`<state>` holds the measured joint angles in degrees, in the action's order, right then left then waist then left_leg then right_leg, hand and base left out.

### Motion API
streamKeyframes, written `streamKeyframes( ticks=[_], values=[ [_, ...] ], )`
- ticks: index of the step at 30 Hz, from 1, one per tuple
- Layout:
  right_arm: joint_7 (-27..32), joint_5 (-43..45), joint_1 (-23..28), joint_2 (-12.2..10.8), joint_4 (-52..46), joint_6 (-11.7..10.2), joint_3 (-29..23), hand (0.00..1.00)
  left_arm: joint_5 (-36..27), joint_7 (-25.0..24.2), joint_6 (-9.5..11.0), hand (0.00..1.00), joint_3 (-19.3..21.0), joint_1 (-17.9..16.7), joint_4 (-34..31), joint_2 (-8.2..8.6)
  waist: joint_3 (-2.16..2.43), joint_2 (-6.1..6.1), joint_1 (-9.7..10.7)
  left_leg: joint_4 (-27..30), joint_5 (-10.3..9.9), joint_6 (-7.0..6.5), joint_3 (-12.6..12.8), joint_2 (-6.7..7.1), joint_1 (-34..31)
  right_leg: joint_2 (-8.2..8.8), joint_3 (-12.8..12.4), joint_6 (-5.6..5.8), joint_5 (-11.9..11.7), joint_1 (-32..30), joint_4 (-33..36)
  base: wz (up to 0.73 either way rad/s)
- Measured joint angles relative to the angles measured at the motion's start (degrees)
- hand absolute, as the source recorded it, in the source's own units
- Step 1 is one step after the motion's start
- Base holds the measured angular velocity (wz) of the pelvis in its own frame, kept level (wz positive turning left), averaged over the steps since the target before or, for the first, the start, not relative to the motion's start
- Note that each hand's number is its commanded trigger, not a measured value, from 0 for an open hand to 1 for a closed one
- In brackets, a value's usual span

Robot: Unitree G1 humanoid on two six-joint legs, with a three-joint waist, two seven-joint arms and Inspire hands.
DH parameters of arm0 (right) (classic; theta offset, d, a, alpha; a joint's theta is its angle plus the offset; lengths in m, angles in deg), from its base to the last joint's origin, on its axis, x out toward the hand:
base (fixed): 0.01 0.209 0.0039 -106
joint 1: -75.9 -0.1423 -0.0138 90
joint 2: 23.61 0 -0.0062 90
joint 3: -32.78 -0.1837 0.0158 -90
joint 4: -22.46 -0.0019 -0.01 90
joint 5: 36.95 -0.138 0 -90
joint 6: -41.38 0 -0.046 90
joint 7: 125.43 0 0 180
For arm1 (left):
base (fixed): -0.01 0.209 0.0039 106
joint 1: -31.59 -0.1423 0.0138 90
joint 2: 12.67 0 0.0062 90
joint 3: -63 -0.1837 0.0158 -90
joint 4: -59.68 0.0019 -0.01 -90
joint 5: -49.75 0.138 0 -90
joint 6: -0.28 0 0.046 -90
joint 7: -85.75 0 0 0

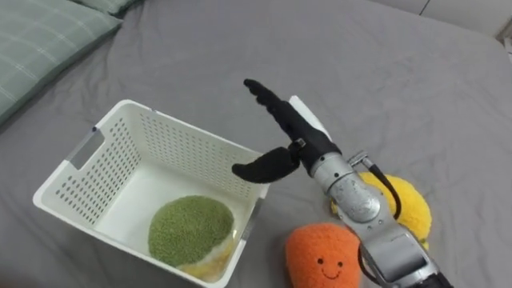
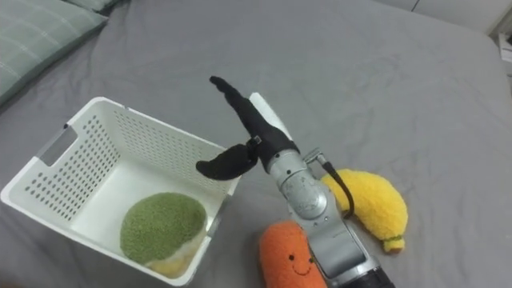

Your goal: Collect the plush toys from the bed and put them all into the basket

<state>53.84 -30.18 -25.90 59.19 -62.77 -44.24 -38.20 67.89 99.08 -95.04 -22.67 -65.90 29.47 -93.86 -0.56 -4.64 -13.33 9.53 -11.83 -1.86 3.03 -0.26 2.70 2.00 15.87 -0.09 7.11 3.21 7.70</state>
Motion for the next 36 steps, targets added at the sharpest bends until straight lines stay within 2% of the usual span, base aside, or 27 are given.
streamKeyframes(
  ticks=[4,7,10,15,19,22,26,31,36],
  values=[
    [2.05,-0.04,0.60,0.13,0.00,-0.30,-2.12,0.00,0.04,0.01,0.03,0.00,0.00,-0.19,-0.01,0.02,0.07,0.24,0.86,0.03,0.05,0.02,0.13,0.06,0.15,-0.06,-0.29,0.00,0.00,0.04,0.09,-0.02],
    [3.11,0.01,1.96,0.36,0.01,-0.66,-2.96,0.00,0.04,0.34,0.34,0.00,-0.03,-0.73,-0.01,0.02,0.36,0.29,1.60,-0.02,0.09,0.07,0.63,0.08,0.42,-0.15,-0.77,-0.01,-0.01,0.02,0.22,-0.08],
    [3.33,0.00,2.06,0.79,0.18,-0.66,-2.96,0.00,0.04,0.77,0.34,0.00,-0.02,-1.45,-0.01,0.02,0.33,0.43,2.08,-0.30,0.09,0.07,1.61,0.02,1.01,-0.26,-1.68,-0.02,-0.01,0.00,0.38,-0.17],
    [4.57,0.09,2.25,1.64,2.01,-0.81,-5.70,0.00,-0.05,1.15,0.32,0.00,0.25,-1.86,-0.11,-0.02,0.54,-0.05,3.70,-0.40,0.09,0.06,2.41,-0.04,1.27,-0.28,-2.63,-0.02,-0.01,-0.28,0.88,-0.06],
    [5.85,-0.04,5.10,3.06,2.20,-1.14,-7.52,0.00,-0.05,1.52,0.41,0.00,1.26,-2.53,-0.13,-0.08,0.38,-1.06,3.73,-0.81,0.09,0.06,3.01,-0.10,2.02,-0.39,-3.16,-0.02,-0.01,0.01,0.95,-0.09],
    [5.76,0.04,5.88,3.14,4.03,-1.28,-7.81,0.00,-0.03,1.57,0.62,0.00,1.38,-3.33,-0.12,-0.18,0.34,-1.65,4.41,-0.81,0.08,0.06,3.03,-0.17,2.03,-0.38,-3.15,-0.02,-0.01,0.00,0.93,-0.01],
    [5.76,0.03,6.83,3.40,6.36,-1.27,-9.57,0.00,-0.04,1.58,0.64,0.00,1.75,-3.72,-0.09,-0.31,0.02,-2.43,4.91,-0.90,0.06,0.05,3.06,-0.22,1.96,-0.36,-3.14,-0.02,-0.01,-0.02,0.95,0.00],
    [6.15,-0.34,6.68,3.82,7.33,-1.32,-12.10,0.00,-0.05,1.09,0.60,0.00,1.75,-4.68,-0.10,-0.29,0.05,-2.62,5.22,-0.86,0.05,0.04,3.02,-0.30,2.02,-0.36,-3.27,-0.02,-0.01,-0.03,0.94,0.00],
    [7.11,-2.65,5.44,5.22,13.34,-1.86,-13.58,0.00,0.03,0.31,0.29,0.00,1.71,-5.86,-0.21,-0.80,0.13,-2.90,5.20,-0.84,0.05,0.04,2.98,-0.28,1.92,-0.41,-3.14,-0.02,-0.01,-0.09,0.91,0.00]
  ],
)
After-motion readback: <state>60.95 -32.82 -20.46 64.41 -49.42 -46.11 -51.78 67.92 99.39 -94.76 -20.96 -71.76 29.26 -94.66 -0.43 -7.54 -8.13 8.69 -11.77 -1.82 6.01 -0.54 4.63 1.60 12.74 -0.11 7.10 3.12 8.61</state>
